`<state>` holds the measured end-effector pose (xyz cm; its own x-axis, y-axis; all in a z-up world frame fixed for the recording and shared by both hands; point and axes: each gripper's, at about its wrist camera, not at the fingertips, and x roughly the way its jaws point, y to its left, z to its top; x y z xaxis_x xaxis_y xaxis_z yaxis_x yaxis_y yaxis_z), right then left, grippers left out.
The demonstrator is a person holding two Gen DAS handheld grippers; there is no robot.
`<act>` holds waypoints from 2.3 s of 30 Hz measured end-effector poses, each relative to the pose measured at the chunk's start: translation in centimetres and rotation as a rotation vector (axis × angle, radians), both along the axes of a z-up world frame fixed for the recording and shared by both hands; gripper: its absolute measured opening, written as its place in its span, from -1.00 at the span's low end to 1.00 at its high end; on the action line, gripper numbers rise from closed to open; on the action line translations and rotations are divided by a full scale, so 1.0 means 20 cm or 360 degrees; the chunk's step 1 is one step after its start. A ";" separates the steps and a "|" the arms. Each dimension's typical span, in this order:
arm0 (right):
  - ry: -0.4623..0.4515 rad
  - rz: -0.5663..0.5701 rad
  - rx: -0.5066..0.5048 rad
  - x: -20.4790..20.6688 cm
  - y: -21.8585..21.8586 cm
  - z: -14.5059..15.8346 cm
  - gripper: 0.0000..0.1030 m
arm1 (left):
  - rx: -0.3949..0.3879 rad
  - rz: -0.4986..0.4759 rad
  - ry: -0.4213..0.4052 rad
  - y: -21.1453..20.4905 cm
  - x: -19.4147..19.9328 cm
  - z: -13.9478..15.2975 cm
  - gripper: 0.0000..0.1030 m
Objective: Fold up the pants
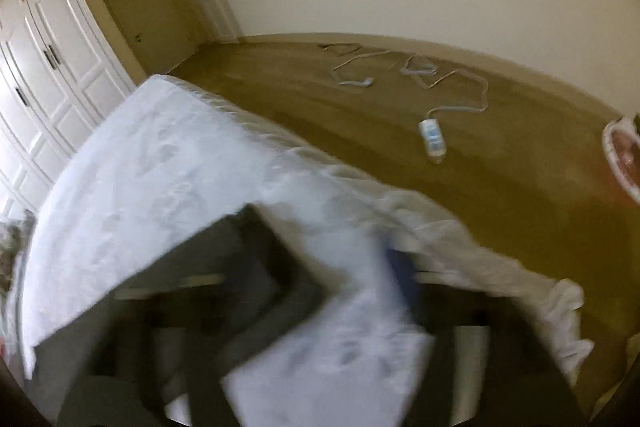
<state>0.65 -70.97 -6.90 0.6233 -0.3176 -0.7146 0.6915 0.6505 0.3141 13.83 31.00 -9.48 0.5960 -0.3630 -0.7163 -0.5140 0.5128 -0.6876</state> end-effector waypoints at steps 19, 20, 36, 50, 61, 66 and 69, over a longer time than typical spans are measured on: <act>0.0566 0.0312 -0.0576 0.35 0.32 -0.10 -0.36 | -0.0006 -0.0025 -0.0007 -0.01 0.00 0.01 0.58; 0.0523 0.0279 -0.0575 0.33 0.33 -0.06 -0.23 | -0.0010 -0.0029 -0.0009 0.00 -0.01 0.01 0.58; 0.0261 0.0069 0.0290 0.11 0.29 -0.17 0.74 | -0.0172 0.0249 -0.0038 0.08 -0.03 -0.04 0.75; 0.0134 0.0123 0.0219 0.24 0.32 -0.18 -0.81 | -0.0371 0.0022 -0.0241 0.05 0.23 -0.14 -0.87; 0.0113 0.0287 0.0429 0.12 0.34 -0.15 -0.83 | -0.0191 0.0037 -0.0282 0.23 -0.07 0.12 -0.87; 0.0094 0.0326 0.0439 0.15 0.33 -0.18 -0.69 | -0.0034 -0.0030 -0.0036 0.18 -0.03 -0.01 -0.79; 0.0064 0.0320 0.0507 0.14 0.31 -0.21 -0.56 | 0.0042 0.0054 0.0023 0.17 -0.10 -0.01 -0.55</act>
<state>3.50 -64.74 -11.05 0.6200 0.0503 -0.7830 0.5759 0.6486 0.4977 11.74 34.39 -9.71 0.5973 -0.3232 -0.7340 -0.5413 0.5129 -0.6663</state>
